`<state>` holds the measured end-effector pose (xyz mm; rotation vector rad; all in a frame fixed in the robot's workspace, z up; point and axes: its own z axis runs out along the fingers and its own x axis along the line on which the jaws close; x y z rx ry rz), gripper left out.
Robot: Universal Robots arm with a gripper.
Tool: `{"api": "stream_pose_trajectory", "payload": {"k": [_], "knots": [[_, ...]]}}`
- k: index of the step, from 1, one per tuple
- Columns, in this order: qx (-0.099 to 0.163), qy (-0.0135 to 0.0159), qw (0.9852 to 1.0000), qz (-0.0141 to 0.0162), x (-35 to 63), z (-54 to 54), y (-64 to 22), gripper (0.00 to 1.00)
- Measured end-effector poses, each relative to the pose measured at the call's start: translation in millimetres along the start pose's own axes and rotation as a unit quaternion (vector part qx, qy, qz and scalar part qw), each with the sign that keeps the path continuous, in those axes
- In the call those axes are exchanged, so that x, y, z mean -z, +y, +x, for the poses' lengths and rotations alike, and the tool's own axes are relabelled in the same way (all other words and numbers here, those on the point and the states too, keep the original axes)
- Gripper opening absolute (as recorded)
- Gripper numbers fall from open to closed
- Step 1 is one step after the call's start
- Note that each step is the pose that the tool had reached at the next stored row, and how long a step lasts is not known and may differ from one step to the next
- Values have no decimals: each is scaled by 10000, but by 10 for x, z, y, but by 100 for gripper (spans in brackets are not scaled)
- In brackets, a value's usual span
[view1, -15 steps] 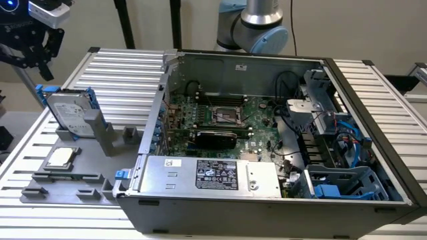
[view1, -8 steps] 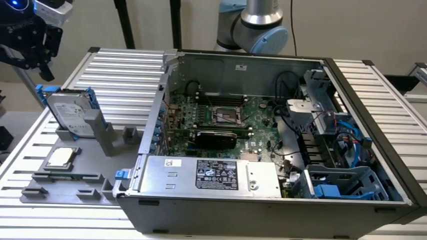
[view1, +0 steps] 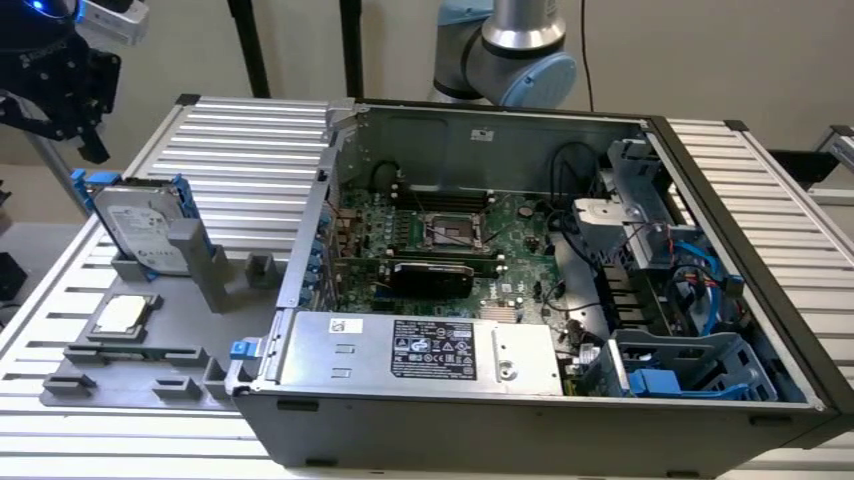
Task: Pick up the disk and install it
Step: 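Pick up the disk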
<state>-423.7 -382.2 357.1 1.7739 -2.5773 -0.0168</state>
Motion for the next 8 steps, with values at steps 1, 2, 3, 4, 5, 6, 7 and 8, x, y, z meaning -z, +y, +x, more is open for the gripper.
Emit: {"api": "stream_pose_trajectory", "payload": {"k": [1,2,3,4,5,6,7,8], "knots": [[90,1,10000,1,-2,0,0,0],[183,3,9998,1,-3,0,0,0],[273,5,9996,1,-5,0,0,0],[363,6,9993,2,-6,0,0,0],[452,7,9990,2,-8,0,0,0],[545,8,9985,3,-11,0,0,0],[634,10,9980,3,-13,0,0,0],[725,11,9974,4,-15,0,-1,0]]}}
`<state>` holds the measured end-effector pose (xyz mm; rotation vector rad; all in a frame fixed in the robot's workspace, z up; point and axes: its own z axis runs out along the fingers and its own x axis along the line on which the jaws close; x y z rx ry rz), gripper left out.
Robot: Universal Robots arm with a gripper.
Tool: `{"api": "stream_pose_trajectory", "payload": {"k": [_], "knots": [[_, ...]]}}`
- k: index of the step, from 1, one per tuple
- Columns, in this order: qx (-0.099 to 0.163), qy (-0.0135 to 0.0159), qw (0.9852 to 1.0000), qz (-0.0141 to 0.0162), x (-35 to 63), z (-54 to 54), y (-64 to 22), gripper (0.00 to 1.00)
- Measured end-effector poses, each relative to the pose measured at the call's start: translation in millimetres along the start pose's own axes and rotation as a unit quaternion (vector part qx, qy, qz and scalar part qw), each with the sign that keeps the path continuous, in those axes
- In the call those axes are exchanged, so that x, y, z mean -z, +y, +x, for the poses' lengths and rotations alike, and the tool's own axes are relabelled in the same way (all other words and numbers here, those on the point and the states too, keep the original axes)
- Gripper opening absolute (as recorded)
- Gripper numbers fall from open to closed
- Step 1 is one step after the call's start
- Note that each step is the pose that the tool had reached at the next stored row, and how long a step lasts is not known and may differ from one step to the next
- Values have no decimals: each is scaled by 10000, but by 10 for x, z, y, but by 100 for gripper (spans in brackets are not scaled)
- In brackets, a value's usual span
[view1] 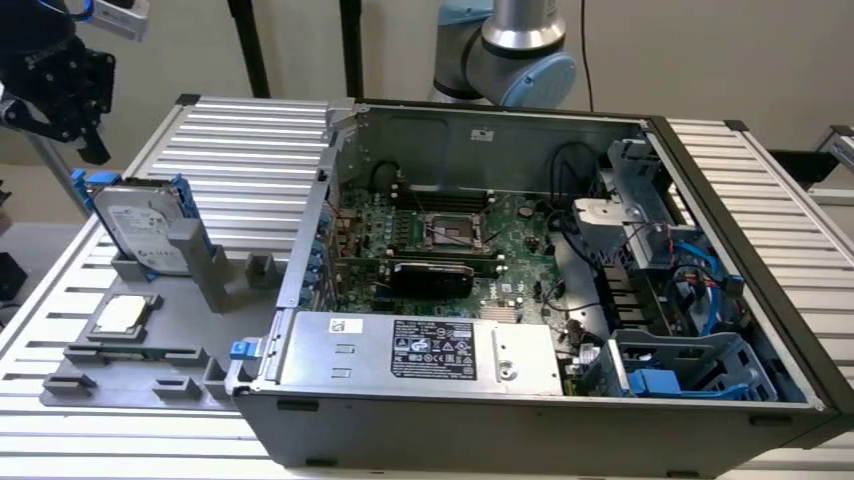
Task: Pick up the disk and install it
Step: 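Pick up the disk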
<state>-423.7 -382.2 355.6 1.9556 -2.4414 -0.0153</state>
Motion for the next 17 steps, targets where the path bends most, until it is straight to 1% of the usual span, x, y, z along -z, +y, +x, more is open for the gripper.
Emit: {"api": "stream_pose_trajectory", "payload": {"k": [2,5,10,13,17], "knots": [[185,3,9998,1,-5,0,0,0],[452,8,9990,1,-11,0,0,0],[850,13,9964,4,-15,-4,5,0],[958,15,9954,4,-15,-16,26,0],[983,16,9952,4,-17,-31,116,0]]}}
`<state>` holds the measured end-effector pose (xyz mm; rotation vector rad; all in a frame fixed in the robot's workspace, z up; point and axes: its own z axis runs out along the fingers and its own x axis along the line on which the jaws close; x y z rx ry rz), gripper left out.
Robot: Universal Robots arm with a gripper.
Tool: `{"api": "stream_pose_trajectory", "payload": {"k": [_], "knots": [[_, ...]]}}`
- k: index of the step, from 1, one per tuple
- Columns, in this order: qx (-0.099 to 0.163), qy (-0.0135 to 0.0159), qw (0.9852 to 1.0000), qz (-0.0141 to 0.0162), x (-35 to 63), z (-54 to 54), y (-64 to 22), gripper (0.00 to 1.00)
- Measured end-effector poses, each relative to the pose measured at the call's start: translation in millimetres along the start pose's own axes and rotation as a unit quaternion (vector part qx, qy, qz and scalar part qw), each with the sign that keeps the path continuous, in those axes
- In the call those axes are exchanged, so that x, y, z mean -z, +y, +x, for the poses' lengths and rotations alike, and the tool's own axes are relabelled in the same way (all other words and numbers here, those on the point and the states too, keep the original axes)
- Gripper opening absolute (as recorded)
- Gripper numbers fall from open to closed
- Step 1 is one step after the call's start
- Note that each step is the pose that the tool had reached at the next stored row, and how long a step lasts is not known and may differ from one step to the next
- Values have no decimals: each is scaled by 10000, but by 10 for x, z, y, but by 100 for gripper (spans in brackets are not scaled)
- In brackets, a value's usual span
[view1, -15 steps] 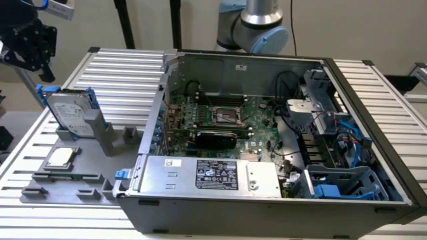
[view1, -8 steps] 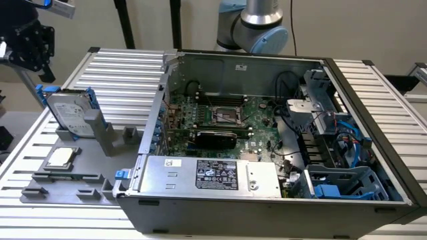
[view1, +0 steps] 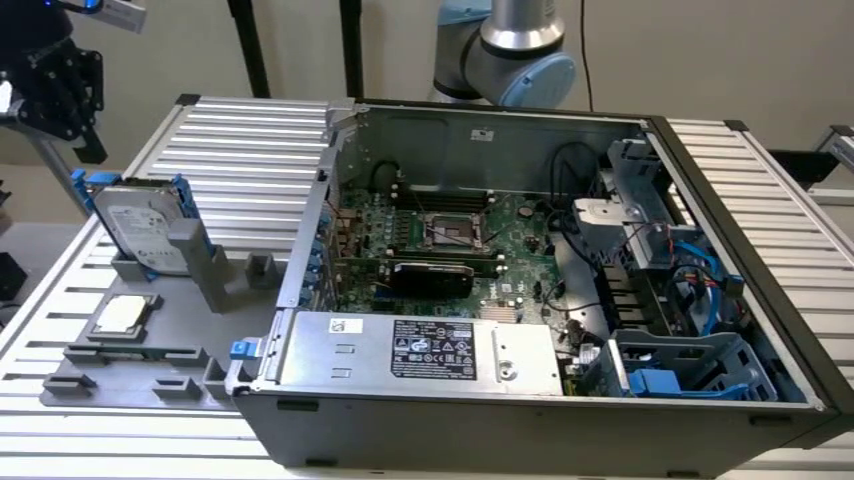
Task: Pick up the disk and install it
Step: 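Pick up the disk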
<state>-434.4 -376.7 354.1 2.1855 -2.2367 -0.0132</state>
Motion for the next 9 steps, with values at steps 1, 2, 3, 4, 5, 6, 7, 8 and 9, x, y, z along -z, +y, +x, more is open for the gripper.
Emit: {"api": "stream_pose_trajectory", "payload": {"k": [1,2,3,4,5,6,7,8,9], "knots": [[0,0,10000,0,0,-2,10,0],[0,0,10000,0,0,-2,12,0],[1,0,10000,0,-1,-2,13,0],[1,0,10000,0,-1,-2,13,100],[1,0,10000,0,-1,-2,14,100],[0,0,10000,0,-1,-2,15,100],[0,0,10000,0,-1,-2,15,100],[0,0,10000,0,-1,-2,15,100],[0,0,10000,0,-1,-2,15,100]]}}
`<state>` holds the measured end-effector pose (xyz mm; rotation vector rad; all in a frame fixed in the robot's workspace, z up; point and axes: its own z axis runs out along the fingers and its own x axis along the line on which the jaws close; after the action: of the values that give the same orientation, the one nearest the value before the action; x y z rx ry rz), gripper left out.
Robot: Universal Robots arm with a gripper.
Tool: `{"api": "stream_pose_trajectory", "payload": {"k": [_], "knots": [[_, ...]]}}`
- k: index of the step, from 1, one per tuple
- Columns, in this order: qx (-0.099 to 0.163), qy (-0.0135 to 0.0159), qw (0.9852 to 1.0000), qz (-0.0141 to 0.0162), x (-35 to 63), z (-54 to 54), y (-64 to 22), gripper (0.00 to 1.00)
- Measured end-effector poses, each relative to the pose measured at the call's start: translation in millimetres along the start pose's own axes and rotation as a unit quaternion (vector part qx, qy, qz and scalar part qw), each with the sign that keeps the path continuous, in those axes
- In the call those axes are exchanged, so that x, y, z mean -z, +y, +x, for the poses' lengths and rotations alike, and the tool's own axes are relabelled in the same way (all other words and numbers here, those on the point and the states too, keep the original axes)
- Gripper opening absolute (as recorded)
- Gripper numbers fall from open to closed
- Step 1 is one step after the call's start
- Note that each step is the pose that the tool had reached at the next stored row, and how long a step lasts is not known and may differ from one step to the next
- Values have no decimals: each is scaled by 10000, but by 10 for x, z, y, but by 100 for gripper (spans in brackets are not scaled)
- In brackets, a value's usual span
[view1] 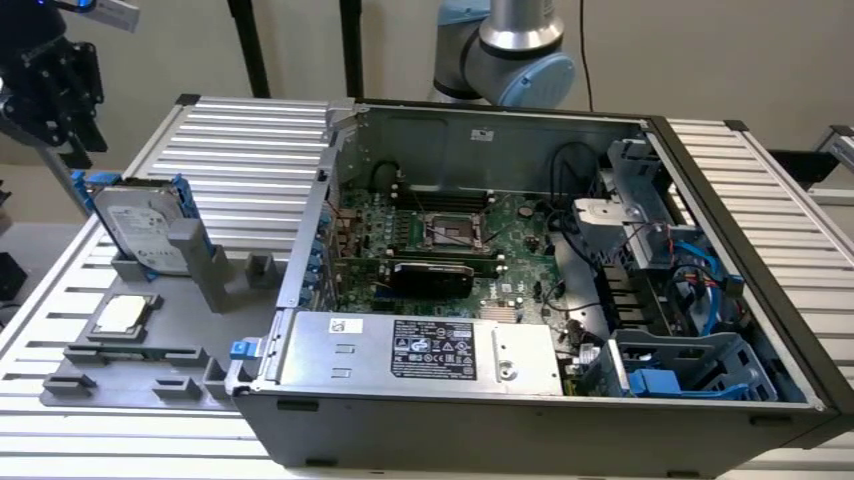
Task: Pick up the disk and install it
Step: 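Pick up the disk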
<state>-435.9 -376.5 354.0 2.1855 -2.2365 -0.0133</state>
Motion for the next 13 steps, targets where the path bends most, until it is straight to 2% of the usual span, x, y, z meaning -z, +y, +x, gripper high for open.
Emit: {"api": "stream_pose_trajectory", "payload": {"k": [6,13], "knots": [[0,0,10000,1,-27,2,-12,100],[0,0,10000,0,-148,18,-35,100]]}}
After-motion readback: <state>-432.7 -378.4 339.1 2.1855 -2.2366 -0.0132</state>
